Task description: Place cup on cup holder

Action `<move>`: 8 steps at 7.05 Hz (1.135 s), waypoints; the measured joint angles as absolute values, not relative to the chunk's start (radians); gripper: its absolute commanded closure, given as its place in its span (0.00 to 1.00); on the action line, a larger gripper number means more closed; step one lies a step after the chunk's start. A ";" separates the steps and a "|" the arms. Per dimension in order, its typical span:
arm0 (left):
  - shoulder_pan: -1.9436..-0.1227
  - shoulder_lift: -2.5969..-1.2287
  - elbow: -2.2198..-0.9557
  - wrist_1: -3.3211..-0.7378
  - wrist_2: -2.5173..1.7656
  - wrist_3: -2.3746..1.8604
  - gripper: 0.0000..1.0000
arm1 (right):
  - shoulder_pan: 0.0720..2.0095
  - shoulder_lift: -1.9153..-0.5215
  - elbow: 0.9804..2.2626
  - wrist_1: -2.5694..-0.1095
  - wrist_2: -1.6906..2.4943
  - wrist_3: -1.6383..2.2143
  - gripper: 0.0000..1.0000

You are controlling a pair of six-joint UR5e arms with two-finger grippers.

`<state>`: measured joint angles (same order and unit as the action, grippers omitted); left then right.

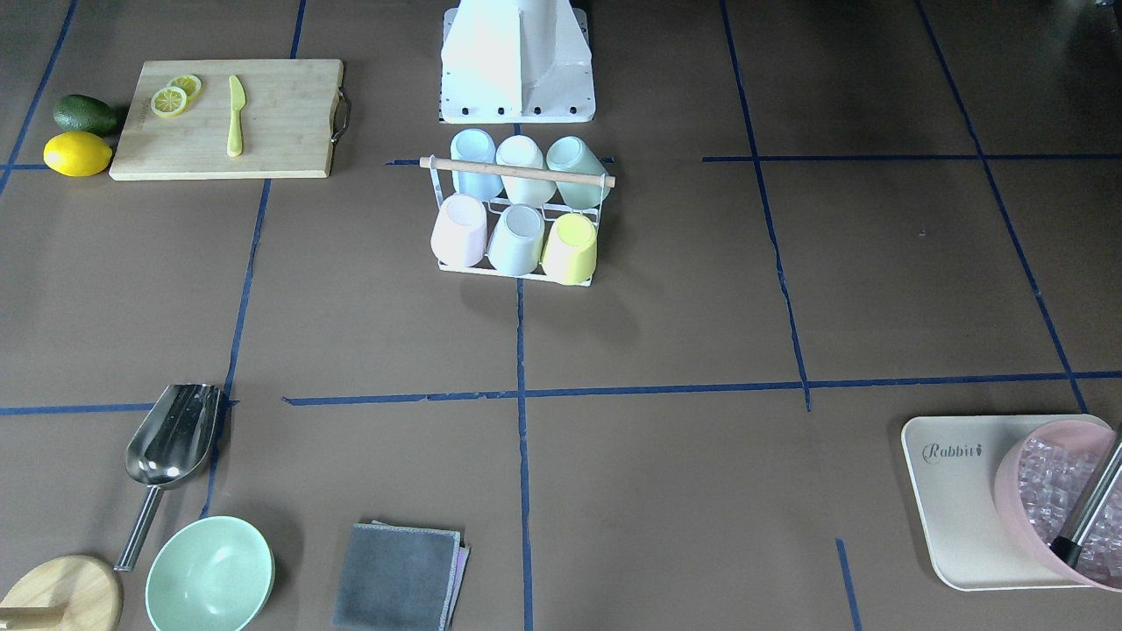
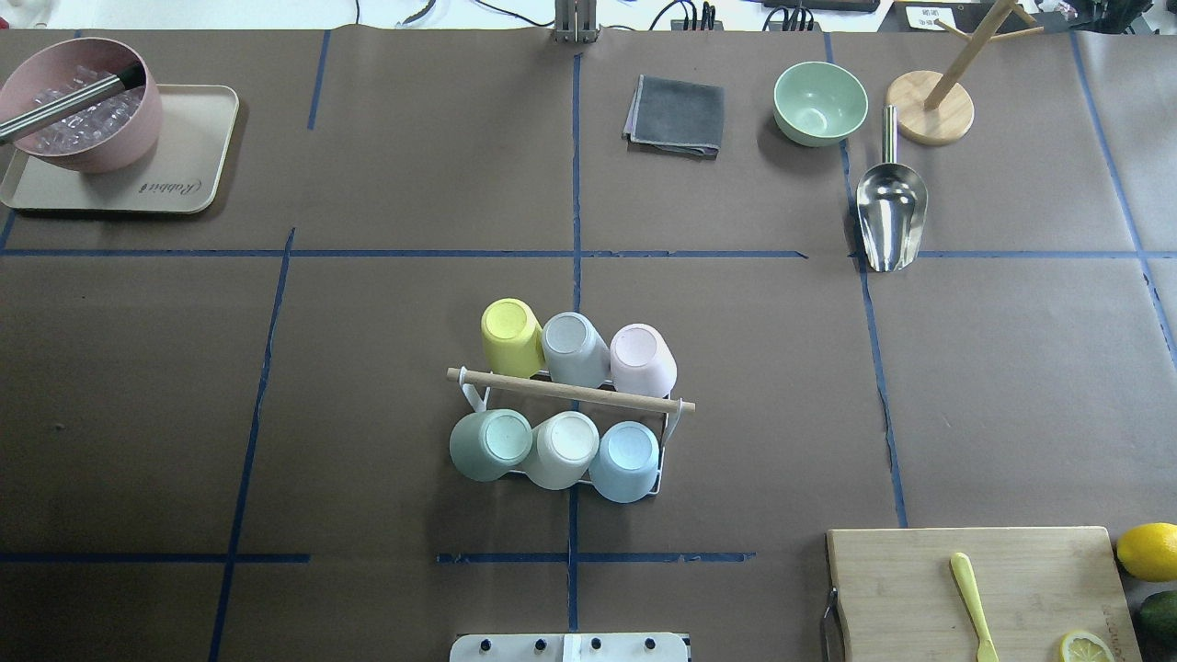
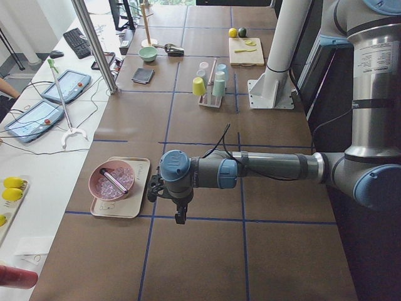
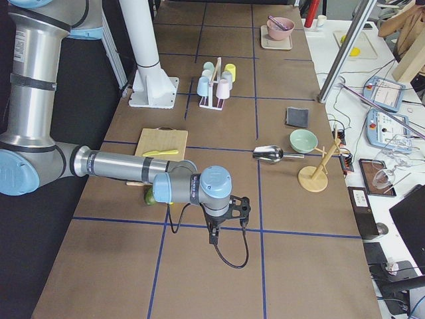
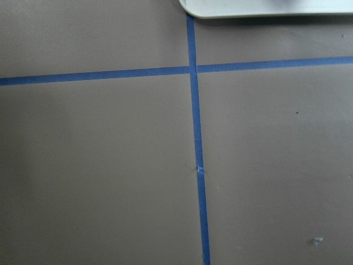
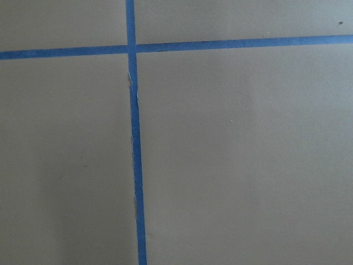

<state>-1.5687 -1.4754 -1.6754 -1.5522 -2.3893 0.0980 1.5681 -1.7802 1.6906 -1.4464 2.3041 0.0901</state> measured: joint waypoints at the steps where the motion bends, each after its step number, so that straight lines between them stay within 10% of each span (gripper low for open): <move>1: -1.583 -1.475 -1.671 -1.541 -2.386 0.128 0.00 | 1.569 -1.782 1.690 -1.446 2.303 0.090 0.00; 8: -1.623 -1.472 -1.671 -1.483 -2.350 0.149 0.00 | 1.568 -1.784 1.687 -1.441 2.302 0.090 0.00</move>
<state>-1.6228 -1.4715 -1.6709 -1.4831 -2.3505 0.1490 1.5680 -1.7835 1.6870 -1.4405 2.3024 0.0901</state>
